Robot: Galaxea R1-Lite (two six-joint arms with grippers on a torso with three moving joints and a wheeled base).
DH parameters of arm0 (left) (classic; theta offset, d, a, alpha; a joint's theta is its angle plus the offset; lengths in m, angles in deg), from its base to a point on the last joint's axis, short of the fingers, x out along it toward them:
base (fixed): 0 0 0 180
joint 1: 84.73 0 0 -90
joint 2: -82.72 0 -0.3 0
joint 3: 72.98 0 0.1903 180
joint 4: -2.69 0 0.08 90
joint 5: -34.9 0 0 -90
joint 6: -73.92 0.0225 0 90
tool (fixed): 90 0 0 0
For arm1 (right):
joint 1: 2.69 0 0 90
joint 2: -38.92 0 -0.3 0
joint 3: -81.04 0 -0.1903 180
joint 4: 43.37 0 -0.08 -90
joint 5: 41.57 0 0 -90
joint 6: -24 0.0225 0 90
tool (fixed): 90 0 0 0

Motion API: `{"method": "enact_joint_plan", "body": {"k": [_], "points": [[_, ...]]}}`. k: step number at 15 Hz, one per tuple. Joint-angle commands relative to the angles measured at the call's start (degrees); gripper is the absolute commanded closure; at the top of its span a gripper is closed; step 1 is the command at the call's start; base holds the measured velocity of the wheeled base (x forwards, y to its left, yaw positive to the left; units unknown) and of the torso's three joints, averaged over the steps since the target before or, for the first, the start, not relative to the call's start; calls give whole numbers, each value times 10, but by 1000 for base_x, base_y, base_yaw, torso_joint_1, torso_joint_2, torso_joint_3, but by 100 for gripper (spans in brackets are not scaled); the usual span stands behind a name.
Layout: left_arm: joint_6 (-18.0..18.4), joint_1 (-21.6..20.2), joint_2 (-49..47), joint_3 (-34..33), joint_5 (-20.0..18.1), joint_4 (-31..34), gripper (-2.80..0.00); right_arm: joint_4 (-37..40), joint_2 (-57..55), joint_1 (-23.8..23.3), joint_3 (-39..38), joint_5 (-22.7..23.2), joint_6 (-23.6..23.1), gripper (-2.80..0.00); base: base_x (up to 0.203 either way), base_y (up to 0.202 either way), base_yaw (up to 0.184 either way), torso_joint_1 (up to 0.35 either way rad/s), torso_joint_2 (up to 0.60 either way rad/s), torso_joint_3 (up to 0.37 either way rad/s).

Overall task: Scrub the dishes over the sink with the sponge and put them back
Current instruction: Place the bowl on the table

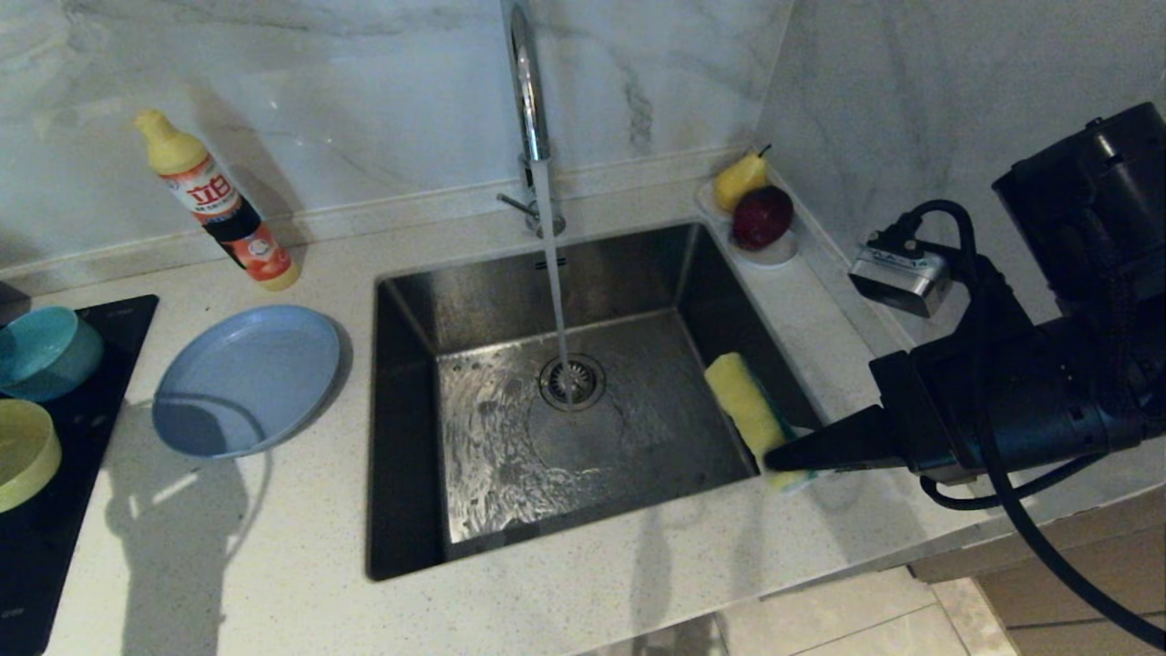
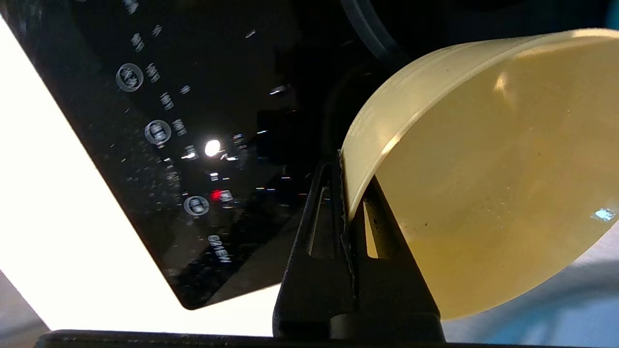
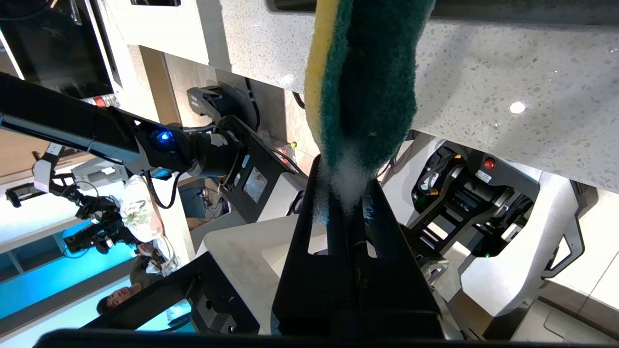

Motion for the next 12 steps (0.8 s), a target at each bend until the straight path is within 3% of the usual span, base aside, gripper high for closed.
{"method": "enact_joint_plan", "body": {"k": [1, 12], "points": [[-3, -2, -25, -5, -3, 2, 0, 1, 1, 0, 0, 2, 1, 0, 0, 0, 0, 0, 0, 0], [-9, -23, -60, 37, -6, -1, 0, 2, 7, 7, 1, 2, 2, 0, 0, 0, 0, 0, 0, 0]]}}
